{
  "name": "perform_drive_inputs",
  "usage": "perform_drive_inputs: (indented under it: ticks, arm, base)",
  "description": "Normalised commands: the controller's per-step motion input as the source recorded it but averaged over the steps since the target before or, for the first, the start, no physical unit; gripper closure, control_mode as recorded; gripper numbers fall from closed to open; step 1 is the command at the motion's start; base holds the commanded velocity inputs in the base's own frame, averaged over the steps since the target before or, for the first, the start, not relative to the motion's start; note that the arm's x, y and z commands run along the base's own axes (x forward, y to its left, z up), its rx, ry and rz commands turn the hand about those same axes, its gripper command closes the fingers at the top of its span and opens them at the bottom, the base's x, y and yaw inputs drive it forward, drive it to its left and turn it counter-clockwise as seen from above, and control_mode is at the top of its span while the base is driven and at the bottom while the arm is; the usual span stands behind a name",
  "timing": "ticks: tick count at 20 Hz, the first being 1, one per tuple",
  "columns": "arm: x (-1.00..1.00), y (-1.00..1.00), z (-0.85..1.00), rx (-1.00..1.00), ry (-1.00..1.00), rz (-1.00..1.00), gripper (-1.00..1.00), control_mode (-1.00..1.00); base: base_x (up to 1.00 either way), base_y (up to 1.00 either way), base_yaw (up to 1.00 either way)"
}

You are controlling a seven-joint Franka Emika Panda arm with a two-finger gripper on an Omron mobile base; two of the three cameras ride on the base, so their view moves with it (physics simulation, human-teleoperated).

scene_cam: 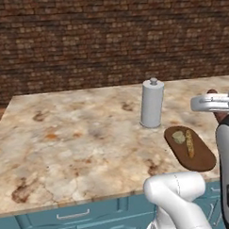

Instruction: Retrieve the sausage and cheese from the fridge and place them on the cutting board on the counter.

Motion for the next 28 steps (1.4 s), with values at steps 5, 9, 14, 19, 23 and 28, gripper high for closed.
perform_drive_inputs:
  ticks: [5,9,14,19,23,28]
  arm:
    - [0.09,-0.09,-0.05,0.02,0.1,-0.04,1.0,-1.0]
    - [0.27,-0.6,-0.33,0.13,0.66,-0.34,1.0,-1.0]
    - [0.5,-0.69,-0.53,0.14,0.47,-0.37,1.0,-1.0]
    - [1.0,-0.52,-0.83,0.13,0.12,-0.19,1.0,-1.0]
    - [0.99,-0.34,-0.88,0.03,-0.01,-0.13,1.0,-1.0]
    - [0.84,-0.56,-0.73,0.0,-0.01,-0.11,1.0,-1.0]
  base:
    - [0.18,-0.07,-0.01]
    - [0.0,0.0,0.0]
    - [0.0,0.0,0.0]
    - [0.0,0.0,0.0]
    - [0.0,0.0,0.0]
    - [0.0,0.0,0.0]
